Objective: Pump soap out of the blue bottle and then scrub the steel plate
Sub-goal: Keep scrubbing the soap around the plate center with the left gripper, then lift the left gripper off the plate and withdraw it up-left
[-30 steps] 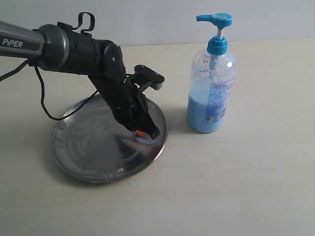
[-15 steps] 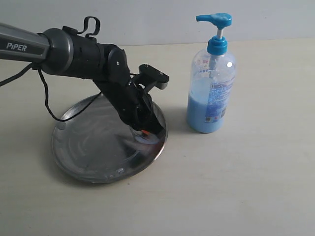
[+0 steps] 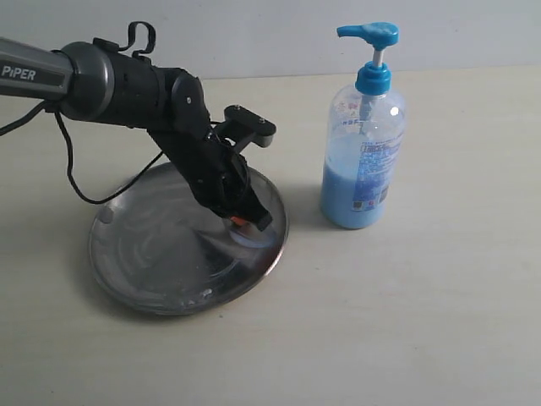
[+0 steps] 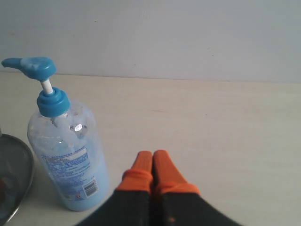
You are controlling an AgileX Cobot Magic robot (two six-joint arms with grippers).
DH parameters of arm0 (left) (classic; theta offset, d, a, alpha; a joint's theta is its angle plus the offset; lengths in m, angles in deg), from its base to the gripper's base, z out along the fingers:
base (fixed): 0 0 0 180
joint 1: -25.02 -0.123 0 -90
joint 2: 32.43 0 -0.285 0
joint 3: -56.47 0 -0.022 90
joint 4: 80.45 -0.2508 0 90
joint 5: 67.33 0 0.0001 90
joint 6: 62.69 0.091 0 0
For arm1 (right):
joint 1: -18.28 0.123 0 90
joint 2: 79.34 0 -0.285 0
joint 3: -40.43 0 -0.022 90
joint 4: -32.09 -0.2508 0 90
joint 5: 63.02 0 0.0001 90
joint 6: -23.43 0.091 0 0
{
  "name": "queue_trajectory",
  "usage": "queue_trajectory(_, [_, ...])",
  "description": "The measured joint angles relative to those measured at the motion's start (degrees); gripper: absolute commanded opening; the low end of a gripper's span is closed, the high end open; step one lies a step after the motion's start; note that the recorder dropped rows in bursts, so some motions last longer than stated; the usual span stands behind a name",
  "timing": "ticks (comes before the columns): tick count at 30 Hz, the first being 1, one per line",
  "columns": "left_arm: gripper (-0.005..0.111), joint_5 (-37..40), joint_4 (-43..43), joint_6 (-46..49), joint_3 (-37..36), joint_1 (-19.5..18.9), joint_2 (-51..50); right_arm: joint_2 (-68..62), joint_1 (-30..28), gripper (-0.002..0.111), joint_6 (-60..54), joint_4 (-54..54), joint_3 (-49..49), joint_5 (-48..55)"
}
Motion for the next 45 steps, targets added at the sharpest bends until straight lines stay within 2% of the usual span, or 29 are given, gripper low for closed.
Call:
queue_trajectory(10, [0.000, 0.24, 0.52, 0.33, 0.14, 3.39, 0.00, 0.00, 0.00, 0.000, 0.00, 0.00, 0.00, 0.00])
queue_trajectory(31, [0.000, -5.07, 0.45, 0.33, -0.94, 2.49, 12.32, 0.00, 0.00, 0.000, 0.00, 0.00, 0.00, 0.00])
queue_trajectory(39, [0.000, -8.05, 0.45, -0.58, -5.47, 0.62, 13.24, 0.00, 0.00, 0.000, 0.00, 0.00, 0.00, 0.00])
queue_trajectory(45, [0.000, -13.36, 0.45, -1.70, -11.77, 0.35, 19.35, 0.00, 0.00, 0.000, 0.00, 0.00, 0.00, 0.00])
